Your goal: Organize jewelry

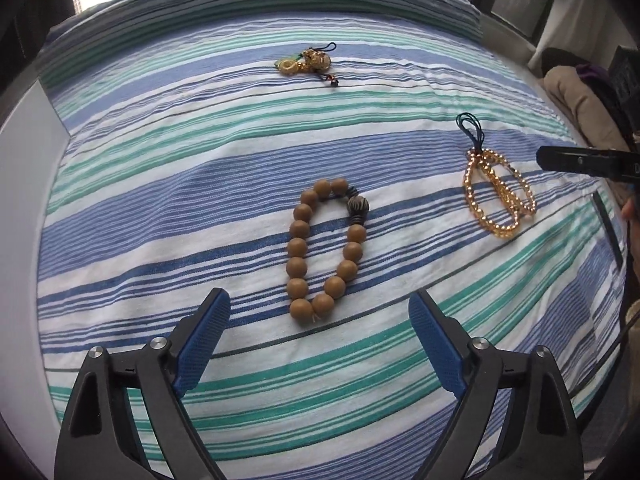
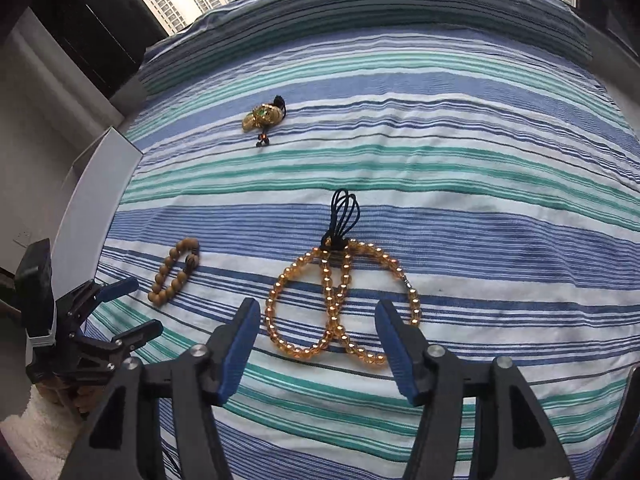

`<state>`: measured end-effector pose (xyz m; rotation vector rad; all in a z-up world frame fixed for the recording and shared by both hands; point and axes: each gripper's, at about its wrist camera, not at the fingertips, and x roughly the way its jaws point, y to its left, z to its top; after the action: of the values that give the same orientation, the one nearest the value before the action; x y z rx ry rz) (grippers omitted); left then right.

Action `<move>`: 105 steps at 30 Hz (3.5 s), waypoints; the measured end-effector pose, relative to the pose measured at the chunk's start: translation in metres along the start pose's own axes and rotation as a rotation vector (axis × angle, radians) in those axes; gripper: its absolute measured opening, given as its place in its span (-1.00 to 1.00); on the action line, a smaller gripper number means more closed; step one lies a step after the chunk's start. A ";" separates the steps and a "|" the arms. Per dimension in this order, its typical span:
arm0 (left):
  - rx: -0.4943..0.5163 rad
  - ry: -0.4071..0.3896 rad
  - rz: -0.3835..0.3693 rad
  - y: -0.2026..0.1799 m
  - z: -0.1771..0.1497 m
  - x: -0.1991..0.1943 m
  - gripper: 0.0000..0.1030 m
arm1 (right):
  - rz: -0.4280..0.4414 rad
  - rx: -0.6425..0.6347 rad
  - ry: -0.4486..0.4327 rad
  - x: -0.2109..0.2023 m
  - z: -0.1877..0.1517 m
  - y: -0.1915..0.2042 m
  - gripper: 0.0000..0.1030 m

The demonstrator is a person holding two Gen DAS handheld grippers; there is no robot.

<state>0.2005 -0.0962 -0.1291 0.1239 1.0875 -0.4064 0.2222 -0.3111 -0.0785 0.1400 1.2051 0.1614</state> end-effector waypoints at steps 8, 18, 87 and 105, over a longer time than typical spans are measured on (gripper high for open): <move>-0.014 -0.008 0.090 -0.004 0.011 0.020 0.44 | -0.114 0.055 0.035 0.036 0.017 -0.023 0.37; -0.122 0.002 -0.021 0.014 0.008 0.003 -0.89 | -0.229 -0.137 0.041 0.047 0.002 0.032 -0.83; 0.039 -0.017 -0.111 0.004 -0.021 -0.041 -1.00 | 0.118 -0.008 -0.145 -0.071 -0.029 0.060 -0.84; 0.059 0.046 0.034 0.015 -0.020 0.005 -0.83 | 0.161 -0.045 -0.146 -0.075 -0.030 0.084 -0.84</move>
<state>0.1912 -0.0777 -0.1440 0.2043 1.1179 -0.4072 0.1640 -0.2427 -0.0043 0.2066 1.0443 0.3136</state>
